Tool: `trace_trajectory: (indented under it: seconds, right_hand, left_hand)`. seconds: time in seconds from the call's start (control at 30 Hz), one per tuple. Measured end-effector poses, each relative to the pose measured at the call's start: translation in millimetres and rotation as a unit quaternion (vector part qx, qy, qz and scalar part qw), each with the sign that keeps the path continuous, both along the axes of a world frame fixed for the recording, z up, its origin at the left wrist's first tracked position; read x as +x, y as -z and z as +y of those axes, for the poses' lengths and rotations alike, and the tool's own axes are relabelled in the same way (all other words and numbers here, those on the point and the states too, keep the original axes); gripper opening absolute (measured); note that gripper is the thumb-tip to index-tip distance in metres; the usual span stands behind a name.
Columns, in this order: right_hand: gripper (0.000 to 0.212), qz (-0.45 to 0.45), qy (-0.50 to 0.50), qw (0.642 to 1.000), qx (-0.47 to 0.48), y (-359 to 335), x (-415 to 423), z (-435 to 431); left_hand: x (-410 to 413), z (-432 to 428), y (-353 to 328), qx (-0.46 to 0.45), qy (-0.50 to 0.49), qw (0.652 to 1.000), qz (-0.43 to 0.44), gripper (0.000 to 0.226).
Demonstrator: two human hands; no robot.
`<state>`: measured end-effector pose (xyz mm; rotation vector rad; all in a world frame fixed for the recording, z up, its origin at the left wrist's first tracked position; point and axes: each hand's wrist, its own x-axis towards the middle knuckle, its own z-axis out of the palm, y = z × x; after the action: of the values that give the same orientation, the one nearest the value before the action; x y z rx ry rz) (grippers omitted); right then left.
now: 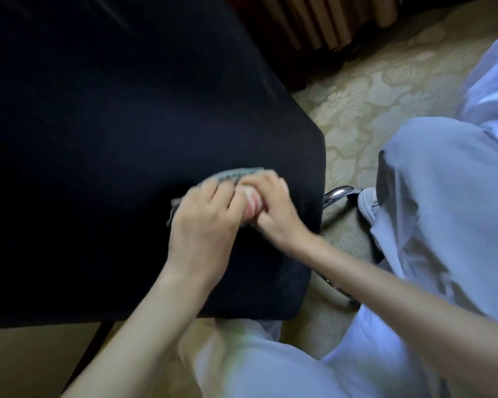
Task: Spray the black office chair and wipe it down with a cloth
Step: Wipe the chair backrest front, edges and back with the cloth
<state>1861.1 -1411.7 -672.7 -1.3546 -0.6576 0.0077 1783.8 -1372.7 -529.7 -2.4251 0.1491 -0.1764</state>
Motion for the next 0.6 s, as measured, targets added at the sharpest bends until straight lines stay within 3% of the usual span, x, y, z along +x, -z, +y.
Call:
trace_trajectory:
  seconds: [0.13,0.23,0.37,0.47,0.6]
  right_hand:
    - [0.05,0.026,0.007,1.0,0.007,-33.1,70.0,5.3]
    - [0.046,0.098,-0.035,0.994,0.037,-33.4,73.0,11.8]
    - [0.034,0.103,0.007,0.993,0.051,-11.3,32.0,15.8]
    - [0.035,0.108,0.018,0.994,0.019,18.8,-16.3,15.8]
    - [0.024,0.125,-0.004,0.992,-0.027,58.2,-86.7,12.6]
  left_hand:
    - [72.0,8.3,-32.9,0.039,-0.026,0.999,0.005,0.029]
    - [80.4,5.6,-32.0,0.024,-0.064,0.997,0.037,0.024]
    - [44.4,8.6,-7.6,0.004,-0.032,0.999,0.016,0.017]
    - [-1.3,12.2,21.5,-0.045,0.011,0.999,-0.011,0.027]
    - [-66.7,8.6,61.8,-0.067,-0.026,0.997,0.029,0.029]
